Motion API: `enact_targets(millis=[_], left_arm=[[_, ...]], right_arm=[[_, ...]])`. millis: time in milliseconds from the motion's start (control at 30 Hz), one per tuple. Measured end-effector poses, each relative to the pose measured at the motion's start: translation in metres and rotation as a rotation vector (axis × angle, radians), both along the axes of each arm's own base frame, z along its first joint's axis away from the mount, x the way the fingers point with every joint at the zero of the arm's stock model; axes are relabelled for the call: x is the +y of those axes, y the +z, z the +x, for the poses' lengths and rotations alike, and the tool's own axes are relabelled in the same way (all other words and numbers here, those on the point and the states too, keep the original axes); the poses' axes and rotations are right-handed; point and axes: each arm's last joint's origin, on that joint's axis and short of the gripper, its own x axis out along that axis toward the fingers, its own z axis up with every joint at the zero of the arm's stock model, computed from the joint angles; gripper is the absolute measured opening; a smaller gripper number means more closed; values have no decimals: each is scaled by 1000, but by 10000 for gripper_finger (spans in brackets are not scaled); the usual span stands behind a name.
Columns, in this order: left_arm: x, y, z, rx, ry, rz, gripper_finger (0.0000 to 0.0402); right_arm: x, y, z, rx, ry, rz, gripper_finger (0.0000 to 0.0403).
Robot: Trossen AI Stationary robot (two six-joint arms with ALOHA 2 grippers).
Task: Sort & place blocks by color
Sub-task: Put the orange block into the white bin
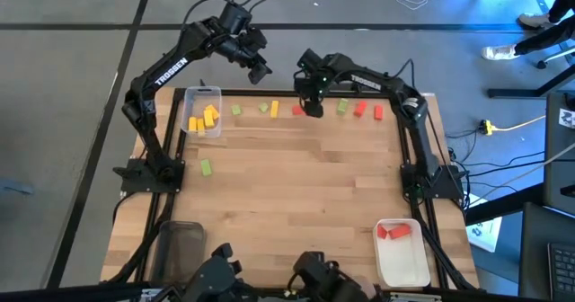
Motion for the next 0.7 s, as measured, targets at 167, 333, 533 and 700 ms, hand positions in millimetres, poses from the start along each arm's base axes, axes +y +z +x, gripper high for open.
enact_targets(millis=[167, 333, 533, 700], left_arm=[[0, 0, 0, 3, 8, 2, 195], [1, 0, -1, 7, 32, -2, 195], [1, 0, 0, 6, 35, -5, 195], [1, 0, 0, 4, 43, -12, 195]], right_arm=[[-4, -19, 4, 28, 133, -34, 216], [-16, -38, 2, 52, 113, -18, 216], [-34, -55, 1, 25, 103, -50, 216], [-37, -64, -2, 47, 138, -45, 216]])
